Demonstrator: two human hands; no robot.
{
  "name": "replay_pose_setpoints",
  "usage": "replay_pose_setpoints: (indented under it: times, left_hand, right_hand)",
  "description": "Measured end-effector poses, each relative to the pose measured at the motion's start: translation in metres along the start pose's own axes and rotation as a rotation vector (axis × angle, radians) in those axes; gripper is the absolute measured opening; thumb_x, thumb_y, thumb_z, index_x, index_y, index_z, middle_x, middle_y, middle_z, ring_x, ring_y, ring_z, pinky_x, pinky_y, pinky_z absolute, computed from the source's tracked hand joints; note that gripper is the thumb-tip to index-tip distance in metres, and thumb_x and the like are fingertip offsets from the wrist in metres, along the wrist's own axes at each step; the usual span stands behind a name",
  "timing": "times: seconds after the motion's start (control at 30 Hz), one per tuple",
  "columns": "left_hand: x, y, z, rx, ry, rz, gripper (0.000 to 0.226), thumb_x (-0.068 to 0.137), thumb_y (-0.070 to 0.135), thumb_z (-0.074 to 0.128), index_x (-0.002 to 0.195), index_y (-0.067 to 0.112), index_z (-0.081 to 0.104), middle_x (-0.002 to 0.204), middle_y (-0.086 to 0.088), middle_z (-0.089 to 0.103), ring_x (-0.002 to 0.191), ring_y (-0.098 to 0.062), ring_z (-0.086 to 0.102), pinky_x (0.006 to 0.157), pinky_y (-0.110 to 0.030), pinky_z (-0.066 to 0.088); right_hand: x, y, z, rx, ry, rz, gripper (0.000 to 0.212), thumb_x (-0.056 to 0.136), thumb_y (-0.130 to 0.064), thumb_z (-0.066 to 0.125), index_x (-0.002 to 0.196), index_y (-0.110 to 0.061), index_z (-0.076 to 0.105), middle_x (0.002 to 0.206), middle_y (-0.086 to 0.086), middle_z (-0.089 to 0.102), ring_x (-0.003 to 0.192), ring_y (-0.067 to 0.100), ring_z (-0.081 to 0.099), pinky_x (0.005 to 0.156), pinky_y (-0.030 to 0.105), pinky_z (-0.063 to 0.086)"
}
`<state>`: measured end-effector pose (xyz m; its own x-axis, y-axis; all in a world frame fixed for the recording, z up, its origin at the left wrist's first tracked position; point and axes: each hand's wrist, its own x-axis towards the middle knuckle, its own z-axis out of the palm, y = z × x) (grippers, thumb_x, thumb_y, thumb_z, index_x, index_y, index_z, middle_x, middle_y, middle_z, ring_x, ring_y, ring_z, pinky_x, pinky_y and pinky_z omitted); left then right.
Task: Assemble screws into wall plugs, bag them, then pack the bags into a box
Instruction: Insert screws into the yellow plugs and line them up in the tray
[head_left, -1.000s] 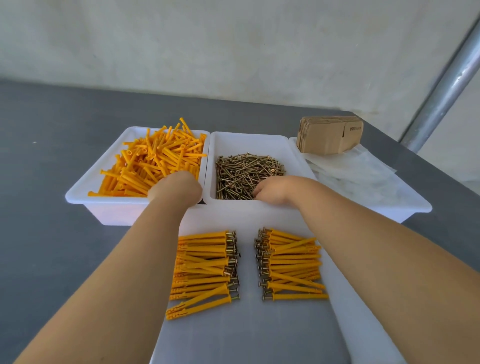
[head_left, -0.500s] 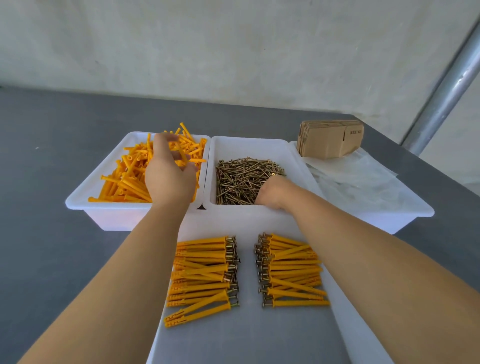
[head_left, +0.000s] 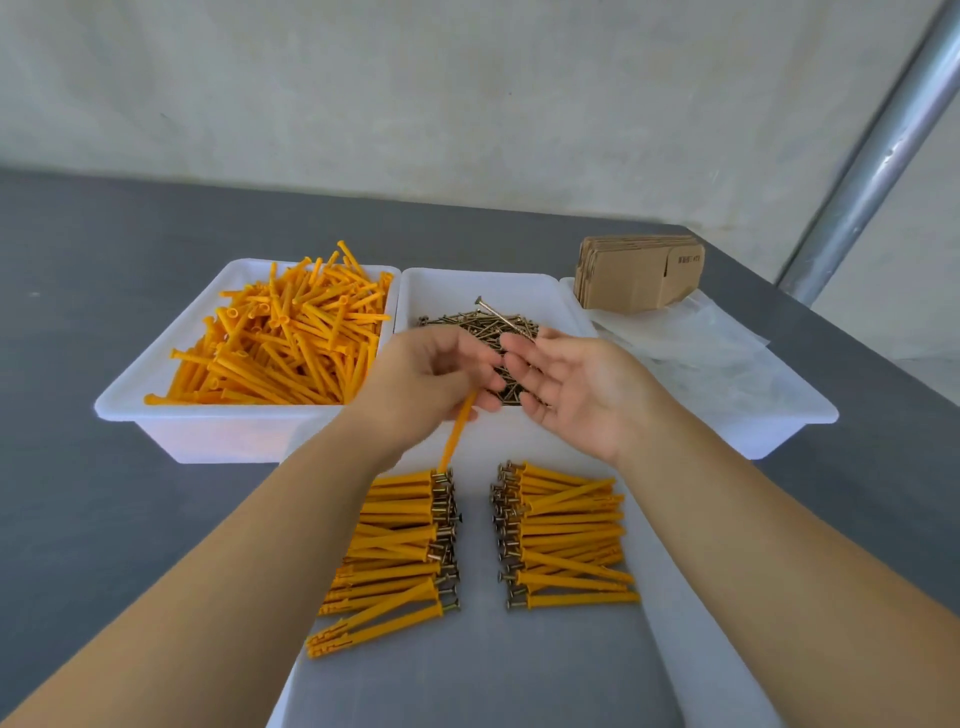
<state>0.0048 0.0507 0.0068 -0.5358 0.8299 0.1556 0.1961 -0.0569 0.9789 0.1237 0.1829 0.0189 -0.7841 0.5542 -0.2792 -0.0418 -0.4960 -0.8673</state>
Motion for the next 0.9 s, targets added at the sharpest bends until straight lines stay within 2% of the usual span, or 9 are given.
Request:
replay_pose_setpoints:
  times: [0.1,0.2,0.3,0.37,0.47,0.6,0.7,0.8,0.9]
  left_hand:
    - [-0.004,-0.003,0.011,0.043,-0.018,-0.036,0.013,0.095,-0.002,0.057,0.099,0.004,0.067,0.086,-0.011,0.073,0.069,-0.017,0.072,0.066,-0.033,0.060]
    - [-0.003,-0.004,0.012,0.054,0.059,-0.025,0.014,0.096,0.002,0.058,0.102,0.010,0.068,0.089,-0.009,0.072,0.067,-0.013,0.071,0.065,-0.030,0.060]
    - [0.000,-0.006,0.011,0.068,0.099,0.005,0.021,0.097,0.004,0.056,0.111,0.013,0.069,0.088,-0.004,0.073,0.065,-0.009,0.068,0.063,-0.026,0.059]
    - [0.001,-0.007,0.010,0.094,0.101,0.040,0.025,0.098,0.003,0.053,0.114,0.014,0.069,0.080,0.004,0.072,0.063,-0.006,0.065,0.063,-0.024,0.058]
    - [0.001,-0.007,0.009,0.157,0.093,0.100,0.026,0.098,0.001,0.053,0.111,0.014,0.071,0.072,0.008,0.069,0.061,-0.004,0.061,0.060,-0.022,0.055]
    - [0.003,-0.007,0.006,0.087,0.089,0.088,0.026,0.094,0.002,0.061,0.118,0.010,0.067,0.085,-0.002,0.074,0.071,-0.010,0.070,0.063,-0.023,0.057]
    - [0.003,-0.008,0.004,0.010,0.065,0.066,0.032,0.091,0.001,0.065,0.122,0.008,0.062,0.087,-0.009,0.073,0.082,-0.018,0.075,0.068,-0.027,0.060]
    - [0.002,-0.007,0.007,0.008,0.013,0.050,0.042,0.088,0.000,0.068,0.126,0.012,0.059,0.088,-0.012,0.073,0.083,-0.018,0.075,0.068,-0.032,0.062]
    - [0.001,-0.008,0.013,0.049,-0.070,0.051,0.054,0.086,0.000,0.071,0.134,0.016,0.052,0.079,-0.006,0.073,0.082,-0.019,0.075,0.068,-0.039,0.059]
  right_hand:
    - [-0.006,0.008,-0.001,0.101,-0.015,-0.002,0.012,0.100,-0.015,0.040,0.098,-0.025,0.047,0.103,-0.001,0.076,0.074,0.009,0.072,0.077,0.030,0.046]
    - [-0.008,0.010,-0.004,-0.028,0.013,-0.028,0.018,0.095,-0.010,0.038,0.093,-0.021,0.052,0.084,0.001,0.076,0.067,0.012,0.067,0.066,0.029,0.045]
    - [-0.010,0.014,-0.004,-0.332,-0.029,-0.052,0.019,0.090,-0.006,0.041,0.097,-0.018,0.055,0.070,0.004,0.070,0.061,0.013,0.060,0.060,0.028,0.042]
    - [-0.012,0.017,-0.003,-0.617,-0.072,-0.111,0.021,0.089,-0.005,0.048,0.103,-0.017,0.058,0.075,0.004,0.074,0.064,0.012,0.064,0.060,0.027,0.043]
    - [-0.014,0.020,-0.002,-0.895,-0.118,-0.252,0.017,0.096,-0.007,0.053,0.096,-0.019,0.065,0.083,-0.002,0.076,0.071,0.009,0.070,0.061,0.024,0.047]
    - [-0.013,0.023,-0.003,-0.813,-0.019,-0.379,0.025,0.100,-0.015,0.054,0.089,-0.030,0.070,0.095,-0.012,0.075,0.088,0.006,0.071,0.058,0.020,0.051]
    - [-0.012,0.019,-0.004,-0.715,0.070,-0.473,0.033,0.098,-0.019,0.058,0.083,-0.044,0.074,0.096,-0.024,0.072,0.087,-0.009,0.061,0.058,0.014,0.048]
    - [-0.010,0.018,-0.007,-0.645,0.116,-0.528,0.028,0.096,-0.016,0.060,0.093,-0.041,0.074,0.092,-0.016,0.072,0.079,-0.007,0.059,0.060,0.017,0.046]
    - [-0.009,0.018,-0.005,-0.603,0.136,-0.579,0.033,0.093,-0.008,0.064,0.117,-0.030,0.060,0.085,-0.002,0.073,0.083,0.003,0.066,0.067,0.022,0.049]
